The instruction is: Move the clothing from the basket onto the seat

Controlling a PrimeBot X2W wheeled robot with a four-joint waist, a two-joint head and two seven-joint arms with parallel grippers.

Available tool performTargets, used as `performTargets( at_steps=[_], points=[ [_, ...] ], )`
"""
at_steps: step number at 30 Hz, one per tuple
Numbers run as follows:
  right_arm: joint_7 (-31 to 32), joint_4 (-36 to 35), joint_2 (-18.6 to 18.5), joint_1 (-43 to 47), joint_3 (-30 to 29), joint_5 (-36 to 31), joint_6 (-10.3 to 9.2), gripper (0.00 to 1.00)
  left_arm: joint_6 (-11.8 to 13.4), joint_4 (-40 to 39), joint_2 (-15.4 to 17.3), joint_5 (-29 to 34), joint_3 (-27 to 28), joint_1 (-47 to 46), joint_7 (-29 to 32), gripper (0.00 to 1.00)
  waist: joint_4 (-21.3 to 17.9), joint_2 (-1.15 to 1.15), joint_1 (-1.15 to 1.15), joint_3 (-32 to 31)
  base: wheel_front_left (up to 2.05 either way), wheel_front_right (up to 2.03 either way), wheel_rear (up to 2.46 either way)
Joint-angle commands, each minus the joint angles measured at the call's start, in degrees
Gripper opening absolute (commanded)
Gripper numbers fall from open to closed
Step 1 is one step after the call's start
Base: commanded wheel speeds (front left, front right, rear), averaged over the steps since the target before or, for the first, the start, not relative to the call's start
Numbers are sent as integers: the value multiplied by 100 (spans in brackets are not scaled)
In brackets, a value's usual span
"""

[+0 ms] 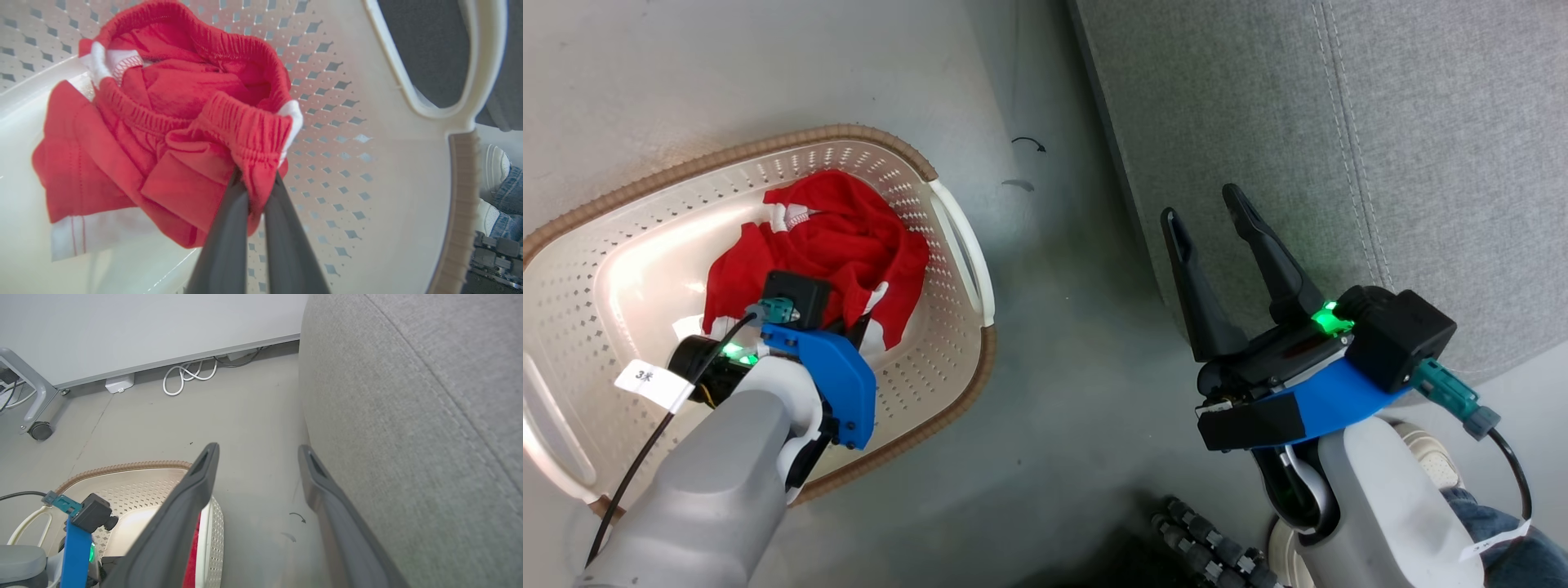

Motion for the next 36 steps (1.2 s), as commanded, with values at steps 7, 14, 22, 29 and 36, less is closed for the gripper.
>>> performTargets(
  at_steps=[7, 14, 22, 29, 36],
  points=[
    [-31, 2, 7, -55, 47, -20, 3, 100, -6, 65, 29, -245, -186, -132, -139, 0, -7, 0, 0, -58, 0, 0, 0],
    [-31, 74, 7, -117, 33, -121, 3, 100, -6, 106, -111, -471, -383, -108, -306, 0, 165, 0, 0, -372, 0, 0, 0],
    [-26, 331, 5, -77, 23, -307, 3, 100, -6, 62, -313, -799, -650, 175, -605, 0, 548, 0, 0, -1180, 0, 0, 0],
    [-6, 667, 0, 139, -42, -481, 3, 100, -6, -118, -519, -1052, -953, 471, -888, 0, 955, 0, 0, -2116, 0, 0, 0],
    [155, 880, 0, 437, -176, -602, 3, 100, -6, -436, -651, -1223, -1319, 643, -1114, 0, 1377, 0, 0, -3084, 0, 0, 0]
  ],
)
